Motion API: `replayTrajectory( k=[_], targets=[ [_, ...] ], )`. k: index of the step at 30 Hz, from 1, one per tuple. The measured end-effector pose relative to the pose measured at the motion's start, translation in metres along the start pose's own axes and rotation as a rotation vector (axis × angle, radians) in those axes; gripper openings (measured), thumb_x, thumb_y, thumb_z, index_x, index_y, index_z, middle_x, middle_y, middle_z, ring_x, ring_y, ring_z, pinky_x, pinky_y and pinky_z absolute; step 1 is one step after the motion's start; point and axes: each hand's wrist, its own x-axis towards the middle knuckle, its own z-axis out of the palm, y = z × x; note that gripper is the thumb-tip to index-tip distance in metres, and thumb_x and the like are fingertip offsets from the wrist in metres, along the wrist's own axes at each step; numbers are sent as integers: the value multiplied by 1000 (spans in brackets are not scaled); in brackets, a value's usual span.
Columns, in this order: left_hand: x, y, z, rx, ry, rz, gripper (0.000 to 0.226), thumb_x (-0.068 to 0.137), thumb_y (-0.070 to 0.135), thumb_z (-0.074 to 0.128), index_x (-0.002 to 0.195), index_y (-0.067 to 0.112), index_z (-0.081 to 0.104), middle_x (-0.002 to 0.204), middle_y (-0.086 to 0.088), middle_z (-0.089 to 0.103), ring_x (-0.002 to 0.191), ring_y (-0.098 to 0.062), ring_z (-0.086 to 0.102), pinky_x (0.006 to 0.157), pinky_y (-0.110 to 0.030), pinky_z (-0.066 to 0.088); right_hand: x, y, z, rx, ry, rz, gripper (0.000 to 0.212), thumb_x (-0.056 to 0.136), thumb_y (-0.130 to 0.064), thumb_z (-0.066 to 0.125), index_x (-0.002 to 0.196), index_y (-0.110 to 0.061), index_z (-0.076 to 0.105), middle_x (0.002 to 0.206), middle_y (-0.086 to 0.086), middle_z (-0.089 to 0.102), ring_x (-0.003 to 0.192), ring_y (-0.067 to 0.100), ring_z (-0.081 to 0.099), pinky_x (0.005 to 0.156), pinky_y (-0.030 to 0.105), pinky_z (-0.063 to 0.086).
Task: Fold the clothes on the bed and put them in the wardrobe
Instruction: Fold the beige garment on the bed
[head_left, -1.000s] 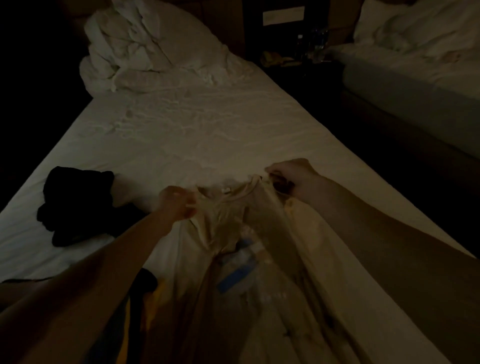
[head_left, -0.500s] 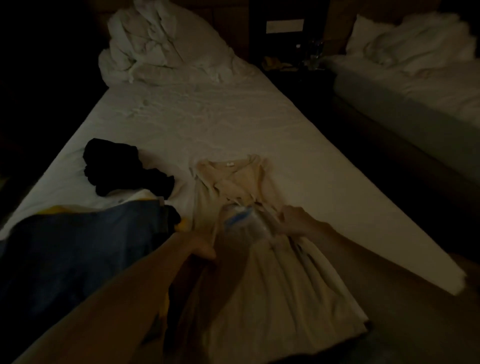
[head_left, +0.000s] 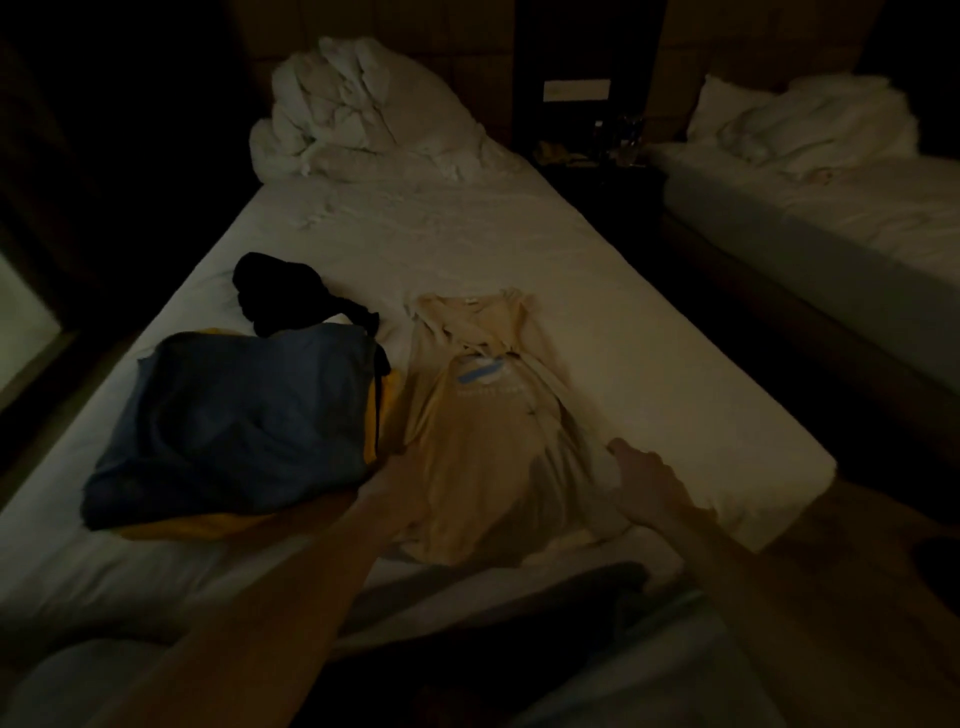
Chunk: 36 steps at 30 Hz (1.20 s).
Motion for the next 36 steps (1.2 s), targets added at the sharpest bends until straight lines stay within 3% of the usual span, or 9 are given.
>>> replayTrajectory(
  k=[4, 6, 9, 12, 15, 18, 25, 31, 36],
  targets=[
    [-27, 19, -4, 45, 204, 81, 61, 88, 52, 55, 136, 16, 44, 127, -7, 56, 116, -29, 56, 96, -41, 47, -23, -32, 5, 117, 21, -211, 64, 84, -43, 54, 144, -23, 42, 137, 10, 52, 123, 28, 51, 102, 35, 42],
    [-37, 28, -3, 38, 132, 206, 72, 79, 75, 49, 124, 20, 54, 118, -3, 60, 108, -25, 59, 92, -40, 49, -32, -49, 8, 127, -48, -346, 59, 78, -54, 54, 126, -21, 59, 119, 2, 62, 108, 21, 58, 89, 33, 47],
    [-41, 27, -7, 15, 105, 341, 50, 88, 68, 45, 84, 22, 64, 87, 4, 63, 83, -14, 61, 74, -29, 47, -36, -62, 20, 15, -148, -480, 37, 84, -51, 54, 94, -18, 66, 94, 1, 65, 85, 18, 61, 69, 32, 49],
    [-35, 9, -14, 111, 167, 427, 27, 94, 39, 49, 111, 25, 65, 115, 5, 62, 103, -16, 59, 84, -30, 48, -24, -42, 30, -181, -130, -574, 52, 82, -54, 47, 122, -24, 61, 127, 1, 59, 113, 22, 55, 91, 40, 50],
    [-35, -12, -12, 346, 154, 571, 39, 93, 20, 49, 131, 20, 53, 142, 0, 40, 121, -22, 49, 98, -32, 44, -17, -16, 39, -471, -165, -664, 77, 78, -30, 63, 149, -26, 33, 156, -3, 26, 143, 22, 24, 112, 42, 31],
    [-35, -22, -3, 445, 33, 735, 56, 95, 20, 50, 149, 21, 34, 157, 3, 24, 141, -19, 30, 113, -32, 27, -14, -3, 47, -569, -168, -717, 96, 73, -9, 63, 155, -26, 15, 163, -4, 10, 149, 21, 9, 117, 41, 18],
    [-10, -29, 22, 453, 33, 781, 65, 90, 15, 59, 149, 23, 34, 157, 4, 25, 141, -17, 28, 113, -31, 28, -8, -3, 60, -522, 51, -808, 79, 68, 7, 64, 142, -16, 47, 146, 6, 47, 131, 30, 47, 96, 44, 46],
    [8, -29, 33, -28, 94, 634, 35, 93, 4, 49, 121, 19, 64, 127, 1, 57, 118, -19, 54, 99, -27, 41, 0, -21, 53, -257, 21, -546, 53, 91, -4, 44, 140, -23, 41, 129, 9, 55, 121, 30, 48, 96, 36, 34],
    [20, -7, 17, -549, 259, 389, 26, 97, 3, 48, 118, 6, 62, 108, -6, 63, 101, -14, 58, 87, -25, 45, 15, -40, 23, 441, 139, -317, 18, 90, -3, 57, 93, -21, 61, 88, -2, 63, 86, 20, 60, 67, 13, 43]
  ],
)
